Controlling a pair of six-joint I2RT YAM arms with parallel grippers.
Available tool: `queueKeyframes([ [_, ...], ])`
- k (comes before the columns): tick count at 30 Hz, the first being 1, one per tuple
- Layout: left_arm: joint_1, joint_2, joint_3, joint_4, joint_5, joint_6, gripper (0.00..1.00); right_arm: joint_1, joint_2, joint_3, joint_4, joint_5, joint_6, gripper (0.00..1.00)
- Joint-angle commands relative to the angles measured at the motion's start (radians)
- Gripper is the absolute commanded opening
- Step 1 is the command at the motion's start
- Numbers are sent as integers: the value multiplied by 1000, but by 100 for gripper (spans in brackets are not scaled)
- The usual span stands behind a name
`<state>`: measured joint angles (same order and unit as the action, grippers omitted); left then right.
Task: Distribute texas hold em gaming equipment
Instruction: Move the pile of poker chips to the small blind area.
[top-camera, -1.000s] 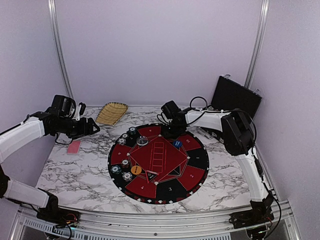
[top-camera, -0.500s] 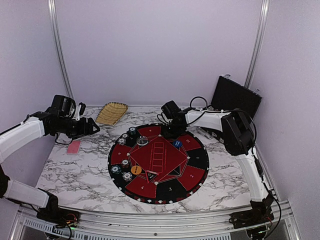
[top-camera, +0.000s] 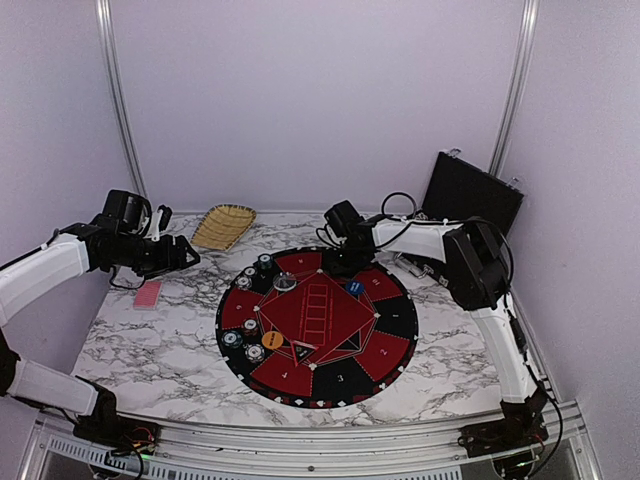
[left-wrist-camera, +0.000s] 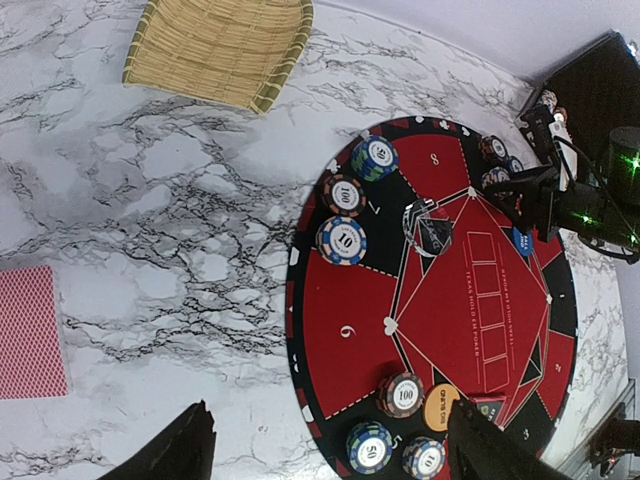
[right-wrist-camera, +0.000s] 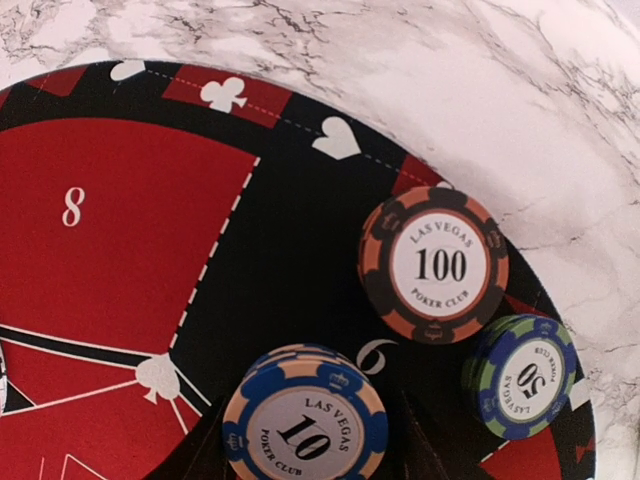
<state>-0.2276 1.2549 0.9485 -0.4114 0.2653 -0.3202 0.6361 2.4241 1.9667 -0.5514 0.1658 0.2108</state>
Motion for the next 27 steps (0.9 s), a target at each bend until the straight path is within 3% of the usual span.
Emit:
queueKeyframes([
  [1,5,2,-10,19,16,18,81,-8,3,-13,-68,11,-5,53],
  [27,5,4,-12,20,24,12,81,36,-133,-187,-11,-25,47,58],
])
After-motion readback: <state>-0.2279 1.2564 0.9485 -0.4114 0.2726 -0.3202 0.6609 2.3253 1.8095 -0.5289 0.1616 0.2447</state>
